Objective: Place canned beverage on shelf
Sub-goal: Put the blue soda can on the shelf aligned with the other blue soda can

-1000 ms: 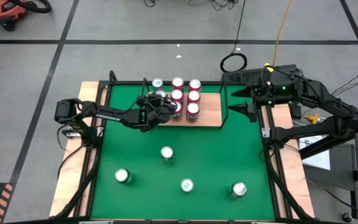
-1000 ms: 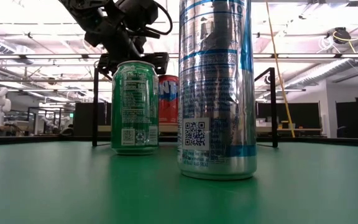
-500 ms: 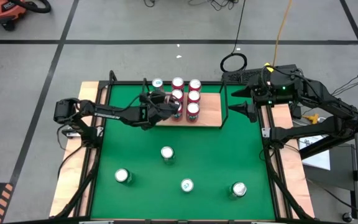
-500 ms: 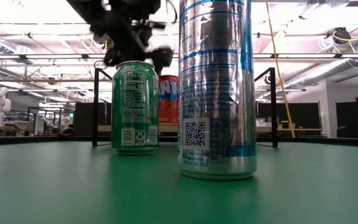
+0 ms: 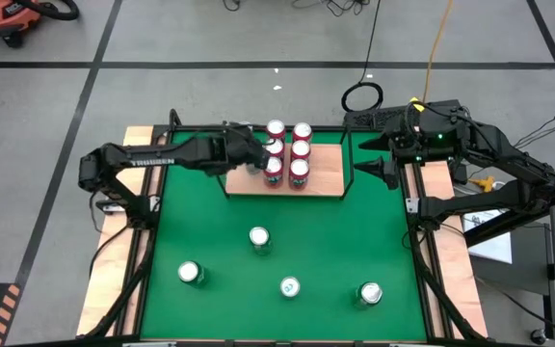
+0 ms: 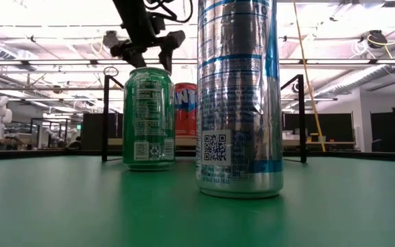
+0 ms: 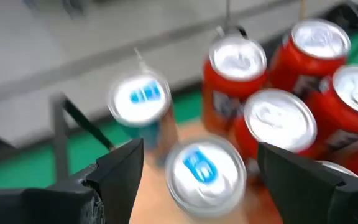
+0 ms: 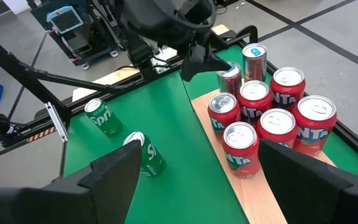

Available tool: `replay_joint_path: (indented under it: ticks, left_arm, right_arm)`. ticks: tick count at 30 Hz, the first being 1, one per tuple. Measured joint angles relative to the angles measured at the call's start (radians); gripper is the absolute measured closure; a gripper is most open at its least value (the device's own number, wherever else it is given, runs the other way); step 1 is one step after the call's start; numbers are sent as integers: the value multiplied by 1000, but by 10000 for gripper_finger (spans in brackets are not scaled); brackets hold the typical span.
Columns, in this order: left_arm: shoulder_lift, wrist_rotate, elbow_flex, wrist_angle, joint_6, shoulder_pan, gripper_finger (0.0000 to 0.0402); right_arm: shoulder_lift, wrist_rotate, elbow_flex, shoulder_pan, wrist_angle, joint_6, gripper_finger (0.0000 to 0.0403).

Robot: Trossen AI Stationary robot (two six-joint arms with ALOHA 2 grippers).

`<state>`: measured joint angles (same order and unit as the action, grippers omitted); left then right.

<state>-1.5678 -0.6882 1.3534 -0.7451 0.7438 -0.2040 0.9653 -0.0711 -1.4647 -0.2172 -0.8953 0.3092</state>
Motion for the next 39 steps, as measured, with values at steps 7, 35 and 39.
replay_joint_path:
  ticks: [7, 35, 39]
  left_arm:
    - [1, 155, 34, -73, 162, -39, 91]
    - [-78, 310, 25, -88, 246, -113, 91]
    - [-90, 318, 25, -89, 246, -113, 94]
  right_arm:
    - [0, 0, 0, 0, 0, 0, 87]
    - [0, -8, 0, 0, 1, -4, 87]
    - [0, -8, 0, 0, 1, 1, 87]
